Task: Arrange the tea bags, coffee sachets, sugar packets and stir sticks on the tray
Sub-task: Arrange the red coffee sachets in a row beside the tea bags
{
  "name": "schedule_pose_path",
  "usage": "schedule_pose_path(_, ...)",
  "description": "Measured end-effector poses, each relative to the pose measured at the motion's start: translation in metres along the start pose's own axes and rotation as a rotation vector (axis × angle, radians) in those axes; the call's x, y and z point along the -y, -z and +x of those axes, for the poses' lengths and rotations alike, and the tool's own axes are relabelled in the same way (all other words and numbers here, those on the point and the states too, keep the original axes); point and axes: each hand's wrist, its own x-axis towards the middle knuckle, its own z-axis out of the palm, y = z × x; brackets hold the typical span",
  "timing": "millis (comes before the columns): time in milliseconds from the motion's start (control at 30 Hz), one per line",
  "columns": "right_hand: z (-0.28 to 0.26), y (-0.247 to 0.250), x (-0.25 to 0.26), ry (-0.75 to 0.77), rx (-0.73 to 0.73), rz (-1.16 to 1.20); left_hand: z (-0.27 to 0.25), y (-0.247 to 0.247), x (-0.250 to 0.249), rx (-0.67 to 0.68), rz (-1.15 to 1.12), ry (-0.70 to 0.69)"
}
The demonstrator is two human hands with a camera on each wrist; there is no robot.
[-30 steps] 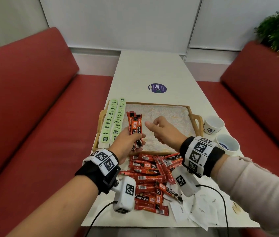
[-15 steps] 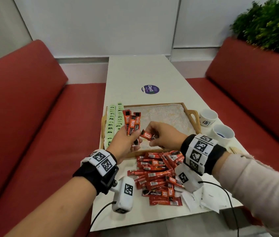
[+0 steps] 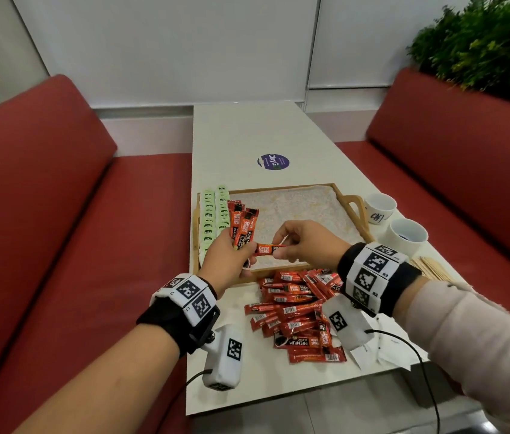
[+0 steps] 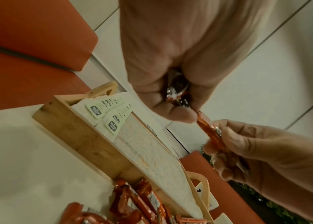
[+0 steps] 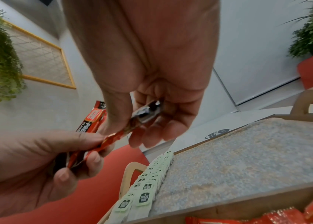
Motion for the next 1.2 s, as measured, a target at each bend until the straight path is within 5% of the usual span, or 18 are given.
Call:
schedule_pose_path(433,0.022,0.030,-0.017,-0.084,-0.067,0.384,0.022,-0.001,-0.008,-0.139,0.026,-0.038)
schedule_pose_path(767,0.047,0.052,-0.020,-0.082,-0.146,0.296,0.033,-0.006,-0.019,-0.205,-0.021,-0.047)
schedule_pose_path(1200,0.163,0.050,-0.025,-0.110,-0.222,0.271,0.148,0.026,-0.022,-0.334,-0.029,0.027)
